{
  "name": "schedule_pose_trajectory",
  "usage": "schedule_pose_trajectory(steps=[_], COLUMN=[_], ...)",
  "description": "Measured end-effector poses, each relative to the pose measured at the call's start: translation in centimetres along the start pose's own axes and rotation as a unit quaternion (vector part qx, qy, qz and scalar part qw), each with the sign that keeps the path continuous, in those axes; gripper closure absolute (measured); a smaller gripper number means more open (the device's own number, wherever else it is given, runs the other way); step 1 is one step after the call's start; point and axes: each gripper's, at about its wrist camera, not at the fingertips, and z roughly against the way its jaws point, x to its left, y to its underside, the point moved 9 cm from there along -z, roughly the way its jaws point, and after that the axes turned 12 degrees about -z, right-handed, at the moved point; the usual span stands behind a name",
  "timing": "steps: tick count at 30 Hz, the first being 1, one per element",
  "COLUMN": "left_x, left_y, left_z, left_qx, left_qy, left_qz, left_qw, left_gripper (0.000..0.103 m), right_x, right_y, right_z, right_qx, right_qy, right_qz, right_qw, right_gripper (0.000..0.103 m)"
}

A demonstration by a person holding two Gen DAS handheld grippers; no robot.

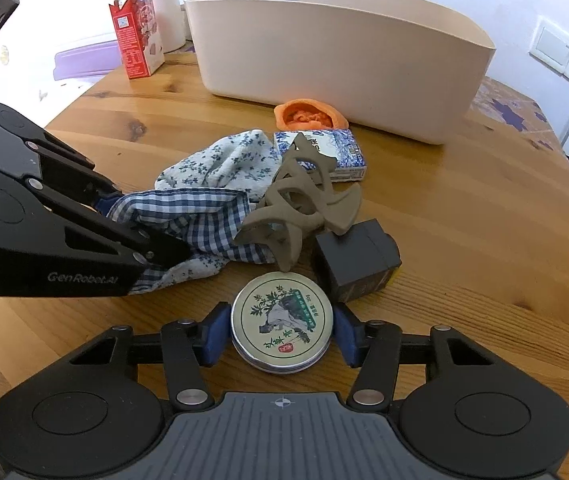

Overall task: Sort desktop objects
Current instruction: 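Lift the cloth and round tin and carry both over the basket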

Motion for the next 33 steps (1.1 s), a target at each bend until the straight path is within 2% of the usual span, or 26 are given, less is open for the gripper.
schedule_pose_trajectory(steps=[14,33], left_x=[1.2,-0.2], left_y=[3.0,4.4], left_z=[2.0,7.4], left_qx=[0.003,-0.031], left_qy=[-0.025,-0.075], left_qz=[0.048,0.085], left_qw=[0.9985,0.9930], left_gripper=[0.085,0.085], right_x=[-0.6,-1.3], right_y=[2.1,1.5], right_z=[1.9,8.3], right_qx=[0.007,-0.050], right_qy=[-0.011,-0.039], right_qz=[-0.019,-0.014], right_qw=[1.000,0.998], right_gripper=[0.051,0.051])
